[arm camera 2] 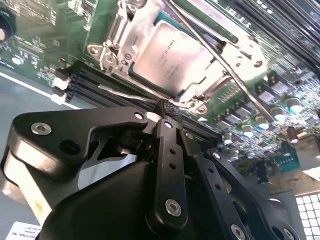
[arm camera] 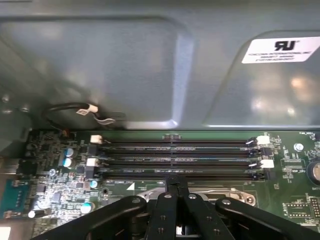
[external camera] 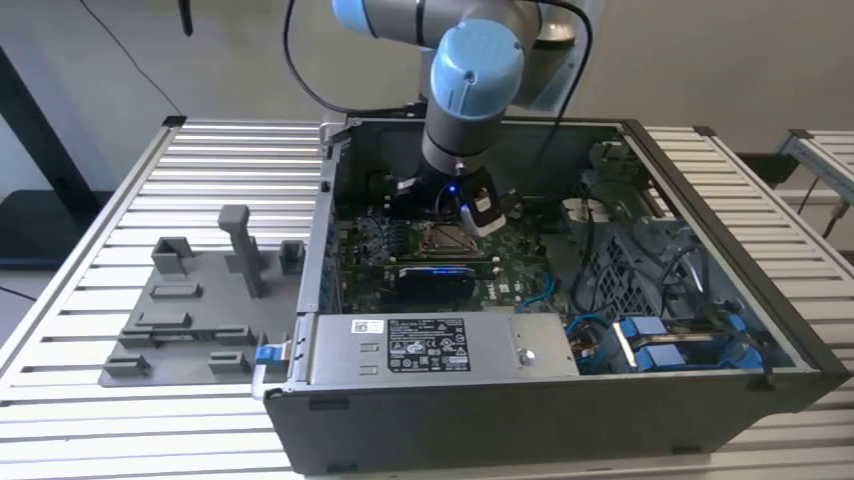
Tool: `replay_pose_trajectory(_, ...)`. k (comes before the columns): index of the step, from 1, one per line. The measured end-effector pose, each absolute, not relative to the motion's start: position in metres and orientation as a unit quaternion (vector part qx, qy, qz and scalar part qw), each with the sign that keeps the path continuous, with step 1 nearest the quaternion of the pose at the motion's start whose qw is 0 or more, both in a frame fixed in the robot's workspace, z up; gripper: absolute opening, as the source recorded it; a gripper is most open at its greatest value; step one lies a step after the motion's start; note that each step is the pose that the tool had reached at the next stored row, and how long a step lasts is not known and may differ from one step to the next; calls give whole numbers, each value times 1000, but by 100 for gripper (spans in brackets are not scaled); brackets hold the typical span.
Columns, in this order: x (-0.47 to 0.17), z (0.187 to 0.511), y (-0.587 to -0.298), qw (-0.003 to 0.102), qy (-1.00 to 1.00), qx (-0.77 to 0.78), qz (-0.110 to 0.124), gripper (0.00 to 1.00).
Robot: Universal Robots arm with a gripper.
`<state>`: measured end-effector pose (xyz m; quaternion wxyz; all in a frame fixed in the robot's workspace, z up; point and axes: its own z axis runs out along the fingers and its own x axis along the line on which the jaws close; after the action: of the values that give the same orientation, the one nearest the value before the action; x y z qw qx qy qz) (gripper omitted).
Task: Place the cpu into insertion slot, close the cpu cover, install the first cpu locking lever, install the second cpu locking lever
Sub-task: 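Install the first cpu locking lever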
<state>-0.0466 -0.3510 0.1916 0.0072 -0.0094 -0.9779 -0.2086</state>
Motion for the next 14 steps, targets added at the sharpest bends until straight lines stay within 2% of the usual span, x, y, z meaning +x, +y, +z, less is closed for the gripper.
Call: replay_pose_trajectory(14, -30, 186, -350, 7, -978, -9, -209, 11)
